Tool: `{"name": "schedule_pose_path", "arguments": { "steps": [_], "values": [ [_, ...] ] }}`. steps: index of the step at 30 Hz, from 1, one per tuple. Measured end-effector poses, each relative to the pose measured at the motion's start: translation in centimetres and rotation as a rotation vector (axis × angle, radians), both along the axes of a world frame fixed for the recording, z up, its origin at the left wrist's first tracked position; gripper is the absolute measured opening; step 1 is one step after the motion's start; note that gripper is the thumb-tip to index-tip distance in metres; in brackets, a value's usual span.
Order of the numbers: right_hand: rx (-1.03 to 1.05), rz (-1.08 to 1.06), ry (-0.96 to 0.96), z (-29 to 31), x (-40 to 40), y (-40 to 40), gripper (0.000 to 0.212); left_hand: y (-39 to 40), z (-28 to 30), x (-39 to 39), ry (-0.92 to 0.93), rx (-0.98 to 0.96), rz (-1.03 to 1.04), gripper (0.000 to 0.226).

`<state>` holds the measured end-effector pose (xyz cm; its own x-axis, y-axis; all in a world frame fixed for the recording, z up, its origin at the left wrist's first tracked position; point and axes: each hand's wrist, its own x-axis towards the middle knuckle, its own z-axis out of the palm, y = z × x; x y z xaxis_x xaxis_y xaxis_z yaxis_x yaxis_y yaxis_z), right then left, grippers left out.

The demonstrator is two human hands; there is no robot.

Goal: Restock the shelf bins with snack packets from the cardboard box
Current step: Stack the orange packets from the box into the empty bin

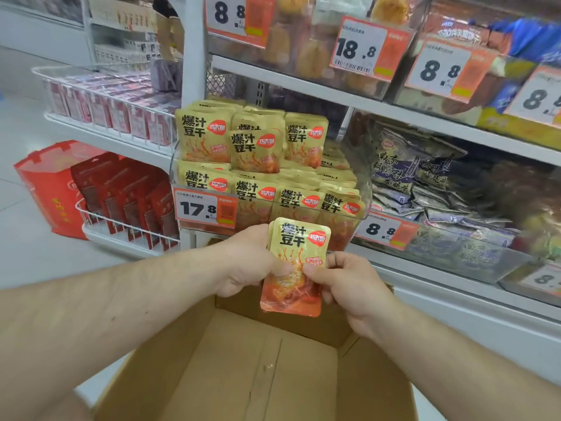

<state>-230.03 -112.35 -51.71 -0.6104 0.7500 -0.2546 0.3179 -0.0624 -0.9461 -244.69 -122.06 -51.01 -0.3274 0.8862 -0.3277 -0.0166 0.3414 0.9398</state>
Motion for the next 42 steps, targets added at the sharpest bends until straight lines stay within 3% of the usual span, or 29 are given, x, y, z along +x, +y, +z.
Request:
{"name": "schedule_pose_path", "arguments": {
  "steps": [6, 11, 22, 24, 28, 30, 35, 42],
  "values": [
    [0.012, 0.076, -0.008, 2.0, -0.4, 1.2, 0.039, 0.3, 1.1, -0.5, 0.094, 0.048, -0.016, 0.049],
    [0.026, 0.239, -0.026, 3.6, -0.2, 2.0, 0.018, 0.8, 2.5, -0.6, 0.182, 0.082, -0.101, 0.052],
    [-0.006, 0.167, 0.084, 5.7, 0.0, 3.9, 0.020, 3.3, 4.5, 0.4, 0.252, 0.092, -0.091, 0.043],
    [0.033, 0.056, 0.165, 7.1, 0.4, 5.2, 0.018, 3.3, 4.8, 0.7, 0.437, 0.144, -0.074, 0.047],
    [0.194, -0.234, 0.353, 9.7, 1.4, 8.3, 0.018, 4.0, 4.7, 0.0, 1.309, 0.208, -0.096, 0.057],
    [0.242, -0.263, 0.400, 10.1, 1.2, 8.9, 0.019, 5.5, 4.5, -0.6, 1.530, 0.134, -0.132, 0.065],
    [0.432, -0.212, 0.368, 11.3, -1.2, 9.2, 0.022, 8.9, 3.8, -2.0, 1.618, -0.137, -0.178, 0.102],
    [0.576, -0.116, 0.290, 12.5, -4.3, 10.5, 0.027, 9.8, 2.7, -2.3, 1.657, -0.102, -0.107, 0.098]
  ]
}}
